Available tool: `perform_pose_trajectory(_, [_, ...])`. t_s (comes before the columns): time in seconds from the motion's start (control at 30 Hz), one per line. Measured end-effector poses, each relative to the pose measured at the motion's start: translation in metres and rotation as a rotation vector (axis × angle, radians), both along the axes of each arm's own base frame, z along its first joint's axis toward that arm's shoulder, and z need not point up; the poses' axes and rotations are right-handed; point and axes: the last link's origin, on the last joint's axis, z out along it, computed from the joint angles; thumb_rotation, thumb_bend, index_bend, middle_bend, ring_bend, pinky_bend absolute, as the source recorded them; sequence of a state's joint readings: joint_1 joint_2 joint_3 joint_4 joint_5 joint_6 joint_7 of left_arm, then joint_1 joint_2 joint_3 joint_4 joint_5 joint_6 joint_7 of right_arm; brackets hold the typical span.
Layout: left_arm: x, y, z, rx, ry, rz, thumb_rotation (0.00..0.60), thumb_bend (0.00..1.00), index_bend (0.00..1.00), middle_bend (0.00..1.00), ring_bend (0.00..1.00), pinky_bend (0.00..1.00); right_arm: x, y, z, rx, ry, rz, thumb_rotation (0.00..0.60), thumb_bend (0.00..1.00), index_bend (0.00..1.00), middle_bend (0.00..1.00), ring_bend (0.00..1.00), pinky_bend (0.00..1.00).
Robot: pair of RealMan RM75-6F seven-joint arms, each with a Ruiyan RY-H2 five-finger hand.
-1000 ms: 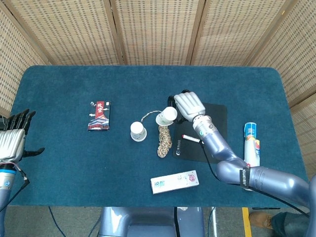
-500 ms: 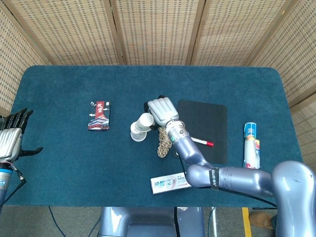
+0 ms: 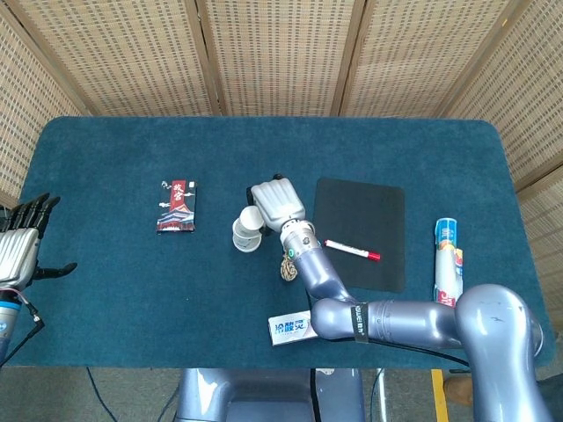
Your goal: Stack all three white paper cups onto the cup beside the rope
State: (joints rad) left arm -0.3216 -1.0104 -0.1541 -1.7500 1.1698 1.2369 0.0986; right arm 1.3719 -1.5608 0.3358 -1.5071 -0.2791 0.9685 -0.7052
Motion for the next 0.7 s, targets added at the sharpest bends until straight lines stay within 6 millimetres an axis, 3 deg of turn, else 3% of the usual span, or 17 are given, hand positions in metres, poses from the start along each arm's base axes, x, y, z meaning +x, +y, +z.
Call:
perform_pose_trajectory(0.07, [0.000, 0.000, 0.001, 0.000, -0.002, -0.001, 0.600, 0.00, 0.00, 0.00, 0.00, 0.00, 0.002, 0.000, -0.002, -0.001, -0.001, -0.001, 0.600, 0.38, 0.49, 0.55, 0.51, 0.26])
perform_pose_trajectory(0.1, [0.000, 0.000, 0.001, -0.001, -0.002, -0.002, 0.600, 0.00, 0.00, 0.00, 0.00, 0.00, 0.003, 0.000, -0.003, -0.003, -0.001, 0.000, 0.600, 0.32, 0.43, 0.51, 0.49, 0.26])
perform_pose_trajectory(0.2, [0.000, 0.000, 0.001, -0.001, -0.004, -0.003, 0.600, 0.00, 0.00, 0.00, 0.00, 0.00, 0.004, 0.001, -0.005, -0.002, -0.001, 0.005, 0.600, 0.05, 0.17, 0.28, 0.28, 0.18])
perform_pose_trajectory(0.23, [0.000, 0.000, 0.001, -0.001, -0.005, -0.003, 0.600, 0.00, 0.00, 0.00, 0.00, 0.00, 0.004, 0.002, -0.006, 0.003, -0.001, 0.003, 0.600, 0.00, 0.11, 0.19, 0.21, 0.14])
perform_pose_trajectory(0.37, [0.000, -0.001, 0.002, 0.002, -0.008, -0.004, 0.600, 0.00, 0.00, 0.00, 0.00, 0.00, 0.002, 0.003, -0.005, 0.017, 0.000, -0.009, 0.600, 0.00, 0.03, 0.08, 0.12, 0.06])
perform_pose_trajectory(0.7, [0.001, -0.002, 0.001, -0.001, -0.003, -0.010, 0.600, 0.00, 0.00, 0.00, 0.00, 0.00, -0.012, 0.002, 0.016, -0.010, 0.038, 0.009, 0.600, 0.00, 0.03, 0.07, 0.10, 0.01])
